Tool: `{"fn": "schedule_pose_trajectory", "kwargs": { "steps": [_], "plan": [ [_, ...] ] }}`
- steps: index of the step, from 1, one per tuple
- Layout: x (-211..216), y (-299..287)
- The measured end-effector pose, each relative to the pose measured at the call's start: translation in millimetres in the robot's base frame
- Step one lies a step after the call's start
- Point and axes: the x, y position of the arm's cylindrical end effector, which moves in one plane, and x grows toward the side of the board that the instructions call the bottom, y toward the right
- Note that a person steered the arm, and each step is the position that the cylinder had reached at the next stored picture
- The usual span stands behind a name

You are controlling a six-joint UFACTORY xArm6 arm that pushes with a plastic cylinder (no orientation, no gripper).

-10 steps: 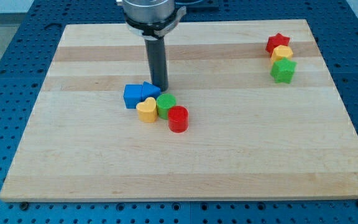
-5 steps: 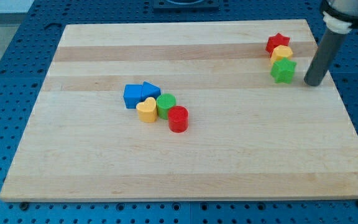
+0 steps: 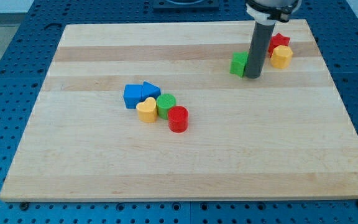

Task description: Push green star below the yellow heart

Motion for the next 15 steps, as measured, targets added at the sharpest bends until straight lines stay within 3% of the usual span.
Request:
{"fn": "schedule_pose_trajectory", "kwargs": {
  "steps": [2, 3, 4, 6, 8, 9, 11, 15],
  "plan": [
    [-4.2, 45.4],
    [-21.0, 37.0],
    [-25.0, -5.8],
    [-19.7, -162.0],
    [-19.6, -239.8],
    [-28.6, -228.1],
    [-42.2, -142.0],
    [24.1, -223.3]
  ]
}}
